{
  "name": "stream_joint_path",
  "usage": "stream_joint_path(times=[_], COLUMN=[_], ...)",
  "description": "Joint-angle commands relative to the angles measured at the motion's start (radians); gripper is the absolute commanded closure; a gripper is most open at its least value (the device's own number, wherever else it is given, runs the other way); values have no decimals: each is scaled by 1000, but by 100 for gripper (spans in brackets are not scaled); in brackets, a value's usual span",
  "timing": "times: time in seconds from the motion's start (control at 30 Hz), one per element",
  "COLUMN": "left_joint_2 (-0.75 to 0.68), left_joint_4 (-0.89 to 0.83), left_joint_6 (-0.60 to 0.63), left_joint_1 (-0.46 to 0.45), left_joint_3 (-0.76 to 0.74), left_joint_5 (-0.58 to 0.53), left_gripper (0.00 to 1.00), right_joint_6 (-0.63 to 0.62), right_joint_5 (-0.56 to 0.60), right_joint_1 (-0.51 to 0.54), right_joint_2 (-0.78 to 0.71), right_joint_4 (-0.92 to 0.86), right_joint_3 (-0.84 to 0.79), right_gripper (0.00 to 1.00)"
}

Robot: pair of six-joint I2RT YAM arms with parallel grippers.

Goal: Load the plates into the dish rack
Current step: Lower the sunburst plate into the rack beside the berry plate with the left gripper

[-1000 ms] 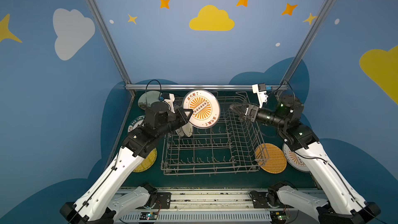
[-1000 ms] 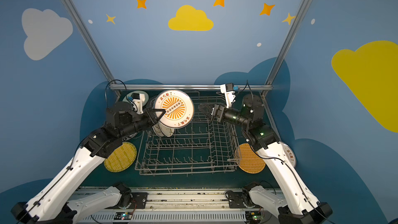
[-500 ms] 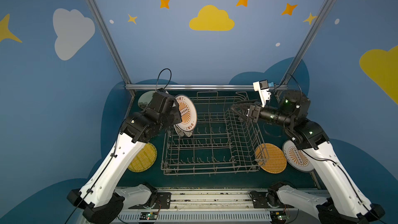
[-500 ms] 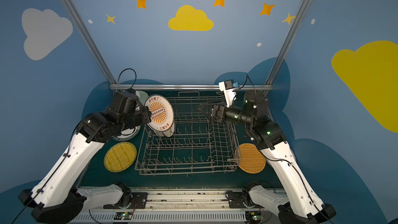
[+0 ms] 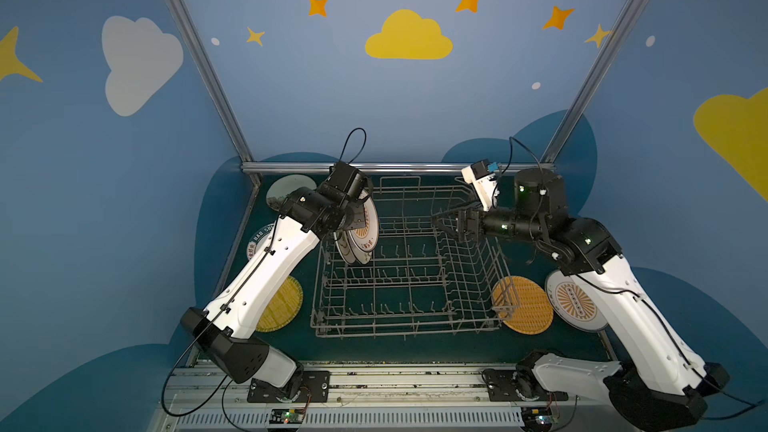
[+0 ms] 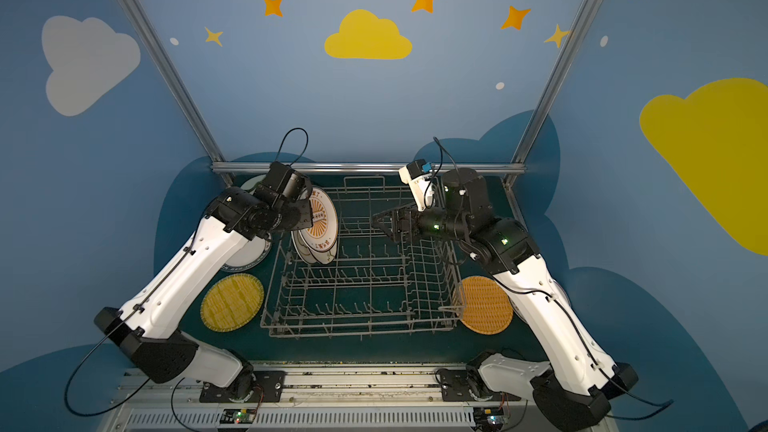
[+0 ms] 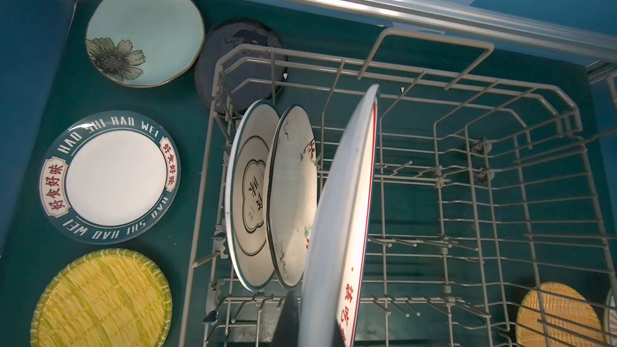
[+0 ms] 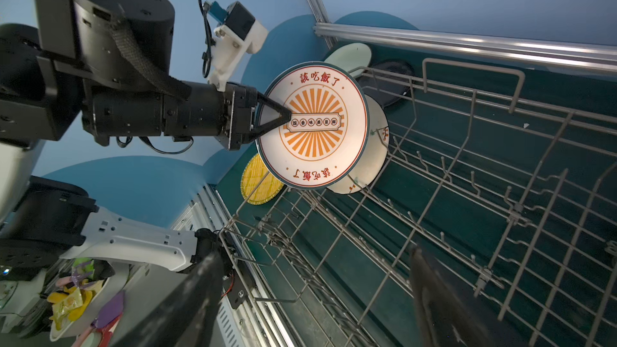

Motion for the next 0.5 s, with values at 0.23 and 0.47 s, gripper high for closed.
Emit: stream_joint_path(times=[0.23, 0.47], left_joint_2=[114, 201], left_joint_4=[-30, -28], left_joint_6=[57, 85], left_joint_1=[-17, -17], left_joint_3=[88, 121], left_joint_5=[-118, -133], left_gripper=[96, 96], right_joint_6=[-36, -42], right_joint_5=[34, 44], right_joint_1=[23, 23], right_joint_2=[-10, -7], right_joint_4=[-26, -28], right_joint_3=[26, 24], right_gripper=[15, 15])
